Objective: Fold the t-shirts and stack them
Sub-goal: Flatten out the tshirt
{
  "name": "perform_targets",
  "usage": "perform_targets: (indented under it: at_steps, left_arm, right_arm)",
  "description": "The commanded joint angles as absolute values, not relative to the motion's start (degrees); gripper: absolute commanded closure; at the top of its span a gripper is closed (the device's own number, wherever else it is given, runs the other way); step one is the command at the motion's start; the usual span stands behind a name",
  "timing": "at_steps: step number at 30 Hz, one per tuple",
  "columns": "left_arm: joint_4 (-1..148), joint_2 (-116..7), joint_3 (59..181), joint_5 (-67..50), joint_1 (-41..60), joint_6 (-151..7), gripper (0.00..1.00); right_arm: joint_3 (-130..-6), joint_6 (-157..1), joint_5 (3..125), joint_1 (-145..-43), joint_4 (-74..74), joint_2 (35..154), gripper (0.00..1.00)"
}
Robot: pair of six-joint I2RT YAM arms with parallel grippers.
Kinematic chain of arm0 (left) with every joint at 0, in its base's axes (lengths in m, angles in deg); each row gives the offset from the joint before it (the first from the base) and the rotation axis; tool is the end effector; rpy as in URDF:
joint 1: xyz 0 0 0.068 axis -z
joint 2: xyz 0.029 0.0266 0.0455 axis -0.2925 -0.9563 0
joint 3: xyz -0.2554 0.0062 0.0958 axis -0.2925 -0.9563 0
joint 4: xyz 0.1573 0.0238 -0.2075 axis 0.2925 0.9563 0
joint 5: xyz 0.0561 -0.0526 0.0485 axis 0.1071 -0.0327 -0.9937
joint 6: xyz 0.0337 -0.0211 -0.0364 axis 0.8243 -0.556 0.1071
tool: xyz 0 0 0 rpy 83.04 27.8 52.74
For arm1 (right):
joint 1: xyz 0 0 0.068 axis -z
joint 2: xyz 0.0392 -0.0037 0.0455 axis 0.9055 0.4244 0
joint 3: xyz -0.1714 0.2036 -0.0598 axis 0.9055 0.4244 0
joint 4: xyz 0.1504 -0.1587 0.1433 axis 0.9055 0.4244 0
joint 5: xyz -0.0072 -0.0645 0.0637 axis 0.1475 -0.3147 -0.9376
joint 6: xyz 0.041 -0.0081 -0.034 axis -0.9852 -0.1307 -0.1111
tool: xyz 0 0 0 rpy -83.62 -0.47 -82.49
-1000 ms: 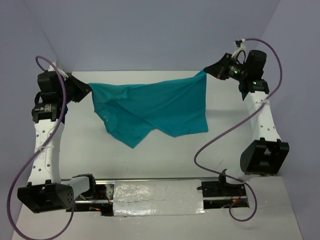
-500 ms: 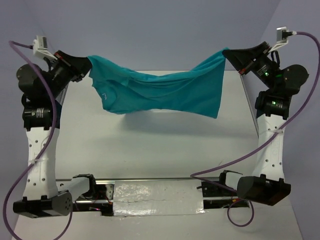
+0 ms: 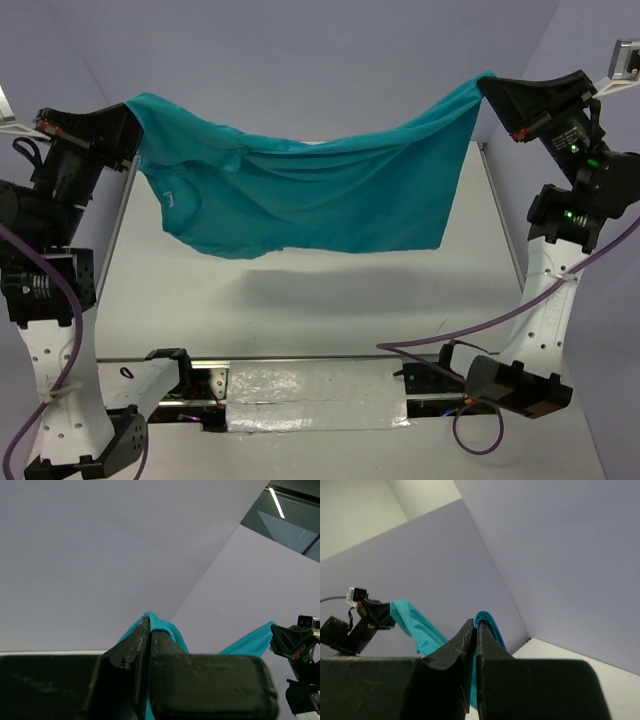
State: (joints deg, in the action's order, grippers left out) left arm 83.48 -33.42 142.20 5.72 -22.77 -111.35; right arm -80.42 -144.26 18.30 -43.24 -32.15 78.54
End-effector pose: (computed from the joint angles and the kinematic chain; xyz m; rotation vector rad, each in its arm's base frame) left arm 0.1094 -0.0027 0.5878 -0.1685 1.0942 -0.9141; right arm 0.1672 -0.0357 0.5812 -0.1917 1.1065 1.0950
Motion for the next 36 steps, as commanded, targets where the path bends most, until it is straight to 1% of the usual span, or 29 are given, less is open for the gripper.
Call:
perform_targets:
  at_steps: [1, 2, 5, 9, 10, 12, 13, 17, 18, 20, 23, 28, 29, 33, 36]
  left_arm:
    - [85.2, -31.6, 141.5, 1.4, -22.8, -111.5, 1.0]
    - [86.0, -31.5, 141.0, 0.0, -22.8, -111.1, 1.0]
    - [88.4, -32.3, 136.8, -1.1, -22.8, -110.9, 1.0]
    - [84.2, -33.5, 127.2, -2.4, -22.8, -112.6, 1.0]
    - [81.5, -34.0, 123.1, -1.8, -22.8, -113.7, 1.0]
    - [78.7, -35.9, 119.3, -1.6, -22.7, -114.5, 1.0]
    - [74.2, -36.8, 115.2, -1.3, -22.7, -115.2, 1.0]
    - [66.0, -43.6, 108.6, -1.2, -22.0, -114.6, 1.0]
    - [63.5, -47.1, 107.0, -1.0, -21.8, -114.2, 1.0]
    - [58.8, -53.3, 107.2, -0.4, -21.2, -113.0, 1.0]
    - [55.8, -62.7, 110.7, 0.7, -20.7, -111.1, 1.0]
    - [53.6, -76.6, 118.4, 1.0, -20.0, -110.0, 1.0]
    - [54.2, -78.5, 121.0, 1.1, -19.8, -109.9, 1.0]
    - [55.1, -86.3, 126.5, 1.1, -19.5, -110.0, 1.0]
    - [57.0, -89.1, 130.3, -0.2, -19.3, -109.7, 1.0]
  right_arm:
    - [-81.0, -146.5, 22.2, -42.4, -31.5, 76.9, 1.0]
    - [-80.3, -143.6, 23.2, -42.4, -26.5, 76.5, 1.0]
    - [-76.0, -137.5, 27.0, -42.7, -18.6, 76.5, 1.0]
    - [-69.5, -131.9, 29.5, -44.1, -12.4, 77.5, 1.0]
    - [-66.3, -129.6, 30.0, -44.5, -11.5, 78.0, 1.0]
    - [-62.0, -127.6, 32.8, -45.8, -10.2, 78.9, 1.0]
    - [-60.9, -125.4, 33.3, -46.5, -9.7, 80.4, 1.0]
    - [-56.0, -120.0, 38.6, -50.7, -10.6, 85.8, 1.0]
    - [-54.1, -119.3, 40.8, -51.4, -11.7, 87.2, 1.0]
    - [-52.9, -116.7, 42.2, -53.4, -15.2, 91.1, 1.0]
    - [-53.6, -112.7, 45.9, -55.3, -17.1, 97.4, 1.0]
    - [-61.8, -110.8, 48.6, -56.0, -15.5, 110.7, 1.0]
    - [-64.3, -110.8, 48.8, -56.1, -15.4, 114.0, 1.0]
    - [-69.5, -110.2, 50.2, -57.1, -15.8, 119.8, 1.0]
    - [-72.4, -109.7, 52.5, -57.7, -15.7, 123.2, 1.0]
